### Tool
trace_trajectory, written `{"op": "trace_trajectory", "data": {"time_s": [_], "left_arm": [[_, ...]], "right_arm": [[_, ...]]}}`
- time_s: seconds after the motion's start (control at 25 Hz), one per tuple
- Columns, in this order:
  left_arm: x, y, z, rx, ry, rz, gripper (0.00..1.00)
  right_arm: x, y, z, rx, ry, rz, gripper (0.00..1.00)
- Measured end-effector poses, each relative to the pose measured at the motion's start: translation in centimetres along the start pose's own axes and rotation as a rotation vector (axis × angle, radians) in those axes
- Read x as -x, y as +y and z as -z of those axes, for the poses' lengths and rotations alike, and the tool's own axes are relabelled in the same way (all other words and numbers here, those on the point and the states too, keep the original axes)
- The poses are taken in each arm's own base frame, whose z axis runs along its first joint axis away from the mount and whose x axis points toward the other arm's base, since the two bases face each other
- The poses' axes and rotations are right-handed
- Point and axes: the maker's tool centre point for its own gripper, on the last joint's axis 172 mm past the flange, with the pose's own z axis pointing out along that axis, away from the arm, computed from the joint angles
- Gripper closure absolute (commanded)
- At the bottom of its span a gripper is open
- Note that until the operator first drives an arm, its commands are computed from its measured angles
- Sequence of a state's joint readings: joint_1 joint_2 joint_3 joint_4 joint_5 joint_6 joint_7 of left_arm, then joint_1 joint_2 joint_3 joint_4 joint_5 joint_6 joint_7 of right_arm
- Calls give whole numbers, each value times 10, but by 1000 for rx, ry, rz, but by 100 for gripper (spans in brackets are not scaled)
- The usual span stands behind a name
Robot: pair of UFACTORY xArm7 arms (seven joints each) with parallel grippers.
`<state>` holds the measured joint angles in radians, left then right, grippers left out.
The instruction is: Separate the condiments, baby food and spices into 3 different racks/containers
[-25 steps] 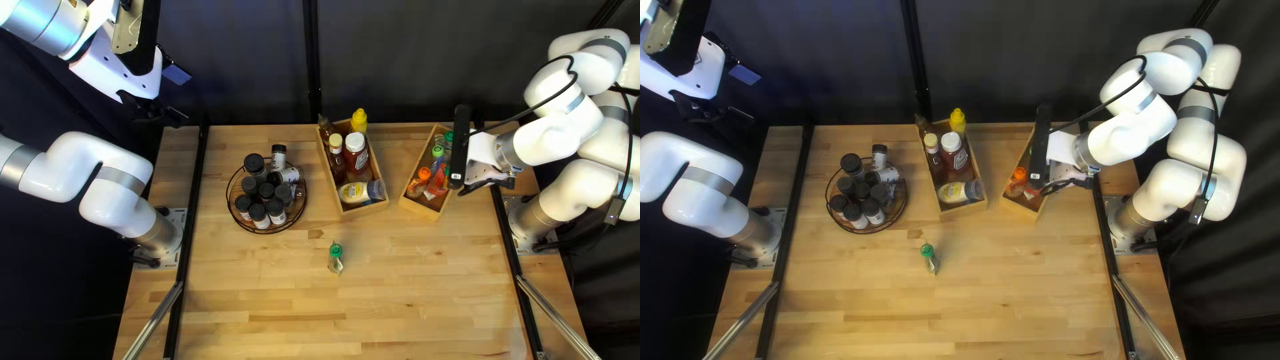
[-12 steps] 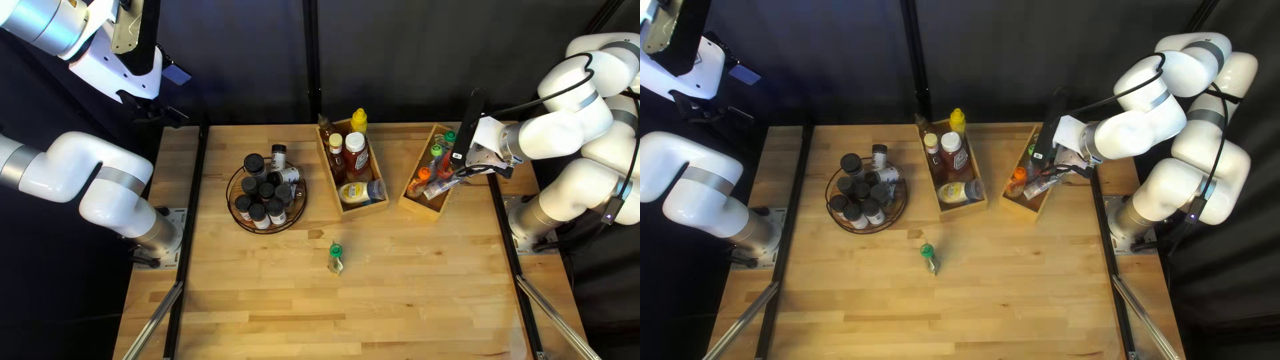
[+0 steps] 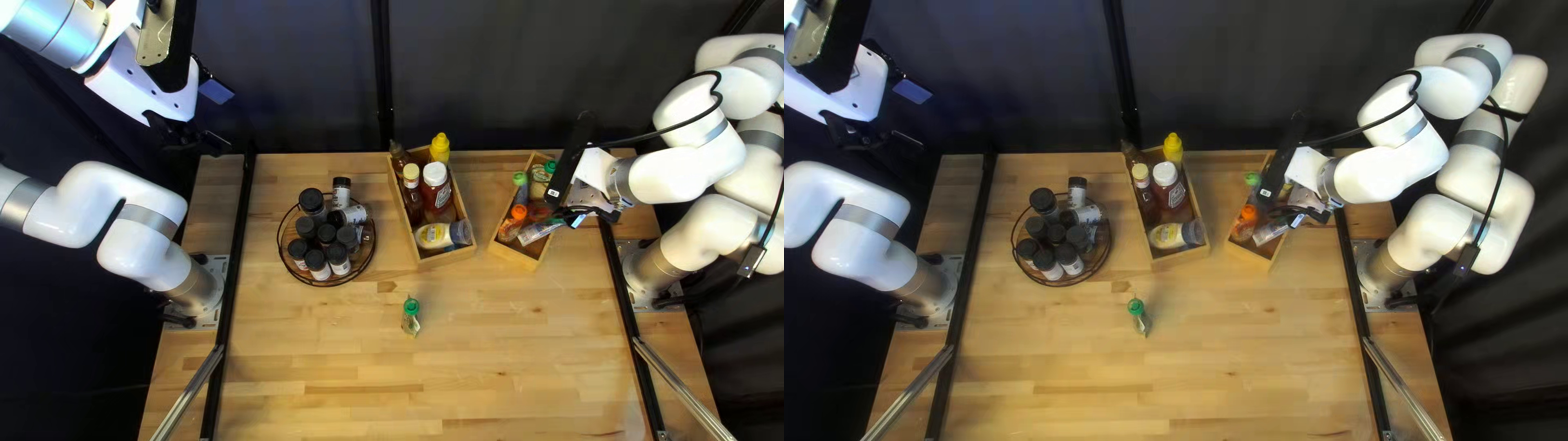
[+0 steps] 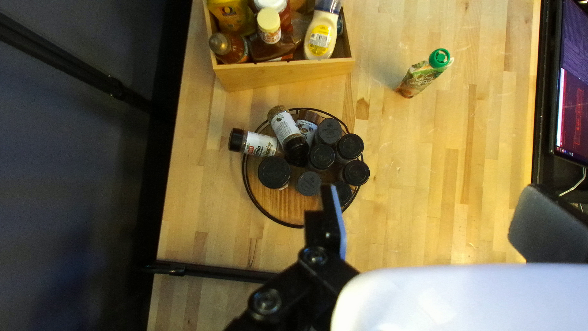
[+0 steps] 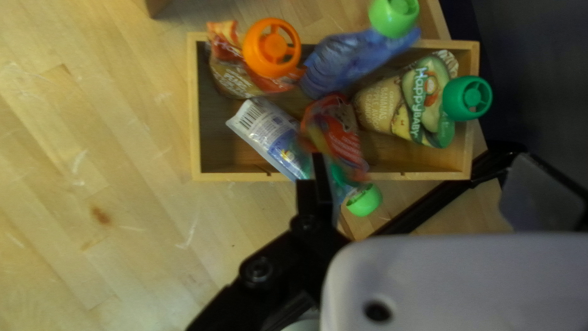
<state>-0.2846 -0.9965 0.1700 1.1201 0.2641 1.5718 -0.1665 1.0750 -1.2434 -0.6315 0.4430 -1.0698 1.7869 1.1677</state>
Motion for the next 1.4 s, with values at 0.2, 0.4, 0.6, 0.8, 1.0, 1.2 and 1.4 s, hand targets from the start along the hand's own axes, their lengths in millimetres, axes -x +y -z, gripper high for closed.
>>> {"op": "trace_trajectory", "data": {"time_s": [0.2,0.4,0.6,0.8,1.0,1.2,1.4], "left_arm": [[0,0,0,0,0,0,0],[0,0,0,0,0,0,0],[0,0,0,0,0,0,0],[0,0,0,0,0,0,0],[0,0,0,0,0,0,0],[0,0,0,0,0,0,0],[0,0,0,0,0,0,0]], "right_arm": [[-22,-33,13,-52,15,44,0],[-48,-92,33,-160,48,132,0],[-71,-156,50,-261,91,232,0],[-94,-217,57,-348,149,316,0],[-114,-262,49,-402,209,369,0],[-134,-286,27,-437,260,405,0],[-150,-301,-3,-461,284,431,0]]}}
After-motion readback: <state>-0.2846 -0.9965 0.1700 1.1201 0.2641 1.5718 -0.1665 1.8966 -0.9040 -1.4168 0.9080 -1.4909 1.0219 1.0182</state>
